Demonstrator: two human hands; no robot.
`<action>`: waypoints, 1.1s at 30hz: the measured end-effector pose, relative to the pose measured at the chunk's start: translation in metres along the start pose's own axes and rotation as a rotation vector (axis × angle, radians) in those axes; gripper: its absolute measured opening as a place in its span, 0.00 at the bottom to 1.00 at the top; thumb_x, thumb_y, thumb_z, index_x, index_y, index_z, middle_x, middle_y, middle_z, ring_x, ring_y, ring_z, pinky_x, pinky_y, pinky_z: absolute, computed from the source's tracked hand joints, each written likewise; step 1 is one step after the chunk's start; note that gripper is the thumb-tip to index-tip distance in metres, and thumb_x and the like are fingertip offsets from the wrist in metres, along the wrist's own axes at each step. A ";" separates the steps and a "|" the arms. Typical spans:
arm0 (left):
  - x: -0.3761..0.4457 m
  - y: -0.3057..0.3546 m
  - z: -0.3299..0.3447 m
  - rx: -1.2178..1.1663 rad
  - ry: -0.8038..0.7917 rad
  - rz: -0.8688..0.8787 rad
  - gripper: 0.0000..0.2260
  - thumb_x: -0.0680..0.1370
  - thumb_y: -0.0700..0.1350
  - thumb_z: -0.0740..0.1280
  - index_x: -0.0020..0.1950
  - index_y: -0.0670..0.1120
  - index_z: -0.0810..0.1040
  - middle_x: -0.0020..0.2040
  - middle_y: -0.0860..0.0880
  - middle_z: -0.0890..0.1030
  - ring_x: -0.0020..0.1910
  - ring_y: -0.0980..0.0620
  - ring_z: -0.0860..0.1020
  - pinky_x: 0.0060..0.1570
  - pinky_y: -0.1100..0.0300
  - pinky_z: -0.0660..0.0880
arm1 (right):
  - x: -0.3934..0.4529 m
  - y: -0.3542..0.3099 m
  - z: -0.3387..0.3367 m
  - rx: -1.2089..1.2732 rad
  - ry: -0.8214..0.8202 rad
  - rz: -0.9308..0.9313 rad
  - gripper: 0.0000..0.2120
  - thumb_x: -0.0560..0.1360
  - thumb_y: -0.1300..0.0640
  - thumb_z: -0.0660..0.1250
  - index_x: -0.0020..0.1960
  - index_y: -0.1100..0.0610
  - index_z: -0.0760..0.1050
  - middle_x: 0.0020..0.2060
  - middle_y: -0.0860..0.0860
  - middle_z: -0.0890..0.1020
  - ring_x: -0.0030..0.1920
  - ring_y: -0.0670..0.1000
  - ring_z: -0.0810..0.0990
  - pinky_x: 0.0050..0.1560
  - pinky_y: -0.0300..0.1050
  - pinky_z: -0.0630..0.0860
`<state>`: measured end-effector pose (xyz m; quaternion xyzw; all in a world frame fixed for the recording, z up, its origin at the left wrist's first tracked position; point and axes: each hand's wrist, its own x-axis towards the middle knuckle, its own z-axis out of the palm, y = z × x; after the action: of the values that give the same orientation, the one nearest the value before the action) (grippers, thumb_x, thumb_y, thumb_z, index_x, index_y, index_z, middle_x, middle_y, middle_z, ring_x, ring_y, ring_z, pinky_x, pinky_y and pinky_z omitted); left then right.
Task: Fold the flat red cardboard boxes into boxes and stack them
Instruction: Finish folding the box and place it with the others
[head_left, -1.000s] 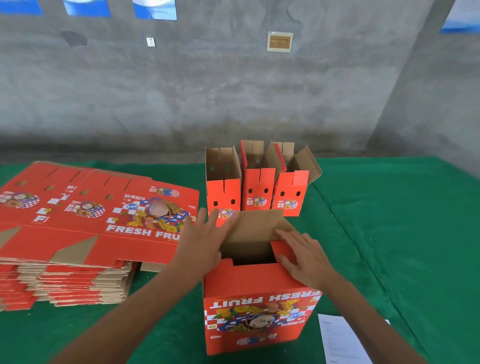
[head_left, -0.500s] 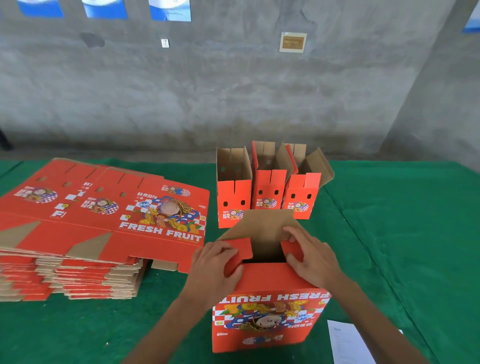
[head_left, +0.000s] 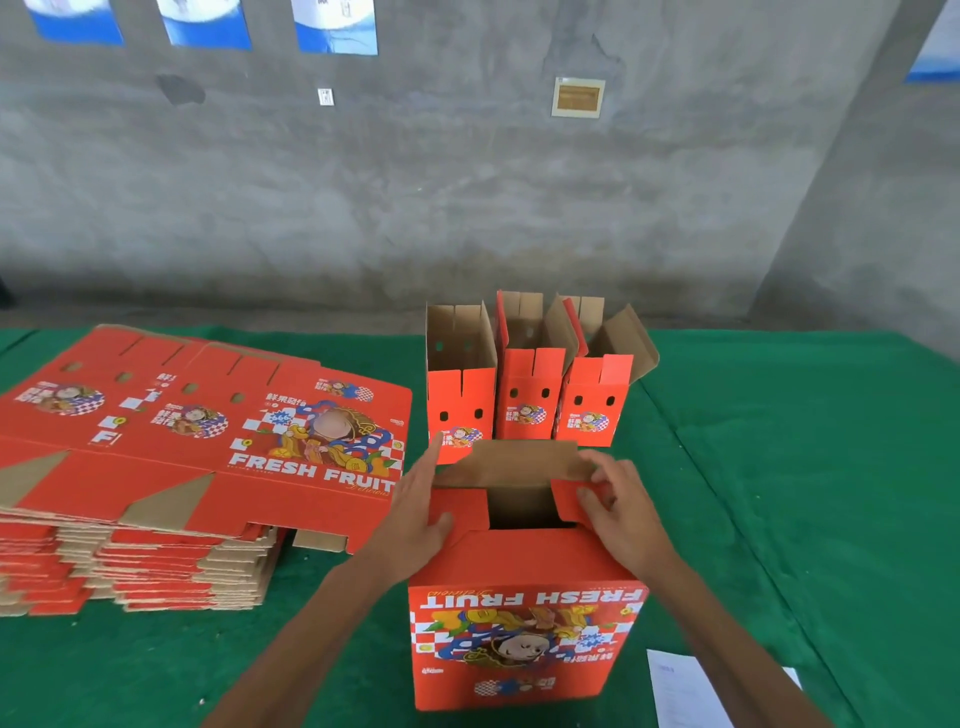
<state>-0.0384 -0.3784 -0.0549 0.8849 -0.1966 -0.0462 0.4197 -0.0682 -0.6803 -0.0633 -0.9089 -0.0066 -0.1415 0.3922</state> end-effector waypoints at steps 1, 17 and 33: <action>0.001 -0.001 0.000 -0.036 -0.022 0.015 0.37 0.83 0.36 0.63 0.83 0.62 0.50 0.80 0.59 0.59 0.80 0.55 0.54 0.80 0.49 0.55 | -0.001 0.000 -0.001 0.073 0.027 0.015 0.13 0.82 0.58 0.66 0.62 0.42 0.75 0.51 0.46 0.73 0.49 0.44 0.76 0.53 0.46 0.74; 0.021 0.021 0.030 0.466 -0.071 -0.212 0.35 0.75 0.67 0.69 0.78 0.58 0.62 0.70 0.51 0.64 0.74 0.49 0.57 0.67 0.46 0.73 | -0.004 0.005 0.004 -0.383 -0.264 0.196 0.46 0.69 0.23 0.65 0.76 0.48 0.57 0.70 0.49 0.62 0.64 0.54 0.73 0.62 0.54 0.76; 0.007 0.015 0.034 0.400 0.055 -0.327 0.22 0.82 0.65 0.58 0.72 0.56 0.67 0.77 0.47 0.62 0.77 0.42 0.57 0.66 0.39 0.73 | -0.010 0.043 -0.025 0.288 -0.658 1.084 0.43 0.76 0.22 0.44 0.61 0.58 0.77 0.59 0.59 0.82 0.55 0.56 0.83 0.47 0.48 0.83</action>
<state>-0.0446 -0.4146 -0.0653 0.9713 -0.0450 -0.0495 0.2283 -0.0789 -0.7268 -0.0806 -0.7176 0.3143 0.3644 0.5034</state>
